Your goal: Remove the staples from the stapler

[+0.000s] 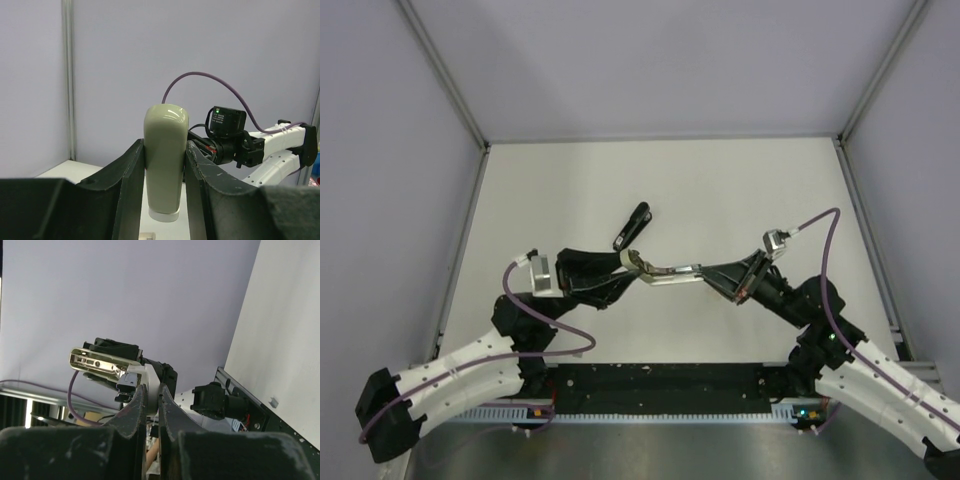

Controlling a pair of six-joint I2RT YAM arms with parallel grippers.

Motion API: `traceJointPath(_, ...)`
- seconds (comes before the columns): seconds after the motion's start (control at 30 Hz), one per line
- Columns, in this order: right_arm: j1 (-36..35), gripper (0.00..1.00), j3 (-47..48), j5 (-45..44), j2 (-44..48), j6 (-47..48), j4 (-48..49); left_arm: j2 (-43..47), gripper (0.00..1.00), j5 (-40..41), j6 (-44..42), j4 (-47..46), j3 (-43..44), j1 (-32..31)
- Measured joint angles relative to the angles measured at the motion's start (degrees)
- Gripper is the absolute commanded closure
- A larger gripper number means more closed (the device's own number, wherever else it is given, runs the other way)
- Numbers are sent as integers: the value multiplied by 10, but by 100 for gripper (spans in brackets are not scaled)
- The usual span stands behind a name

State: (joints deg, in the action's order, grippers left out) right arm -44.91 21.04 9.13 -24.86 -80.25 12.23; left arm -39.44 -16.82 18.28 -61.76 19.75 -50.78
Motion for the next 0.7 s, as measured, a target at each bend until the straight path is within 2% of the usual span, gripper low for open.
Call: traceJointPath(0.7,-33,100,-20,-7,-2,-9,29,68,100,-7,-9,43,-26,-1)
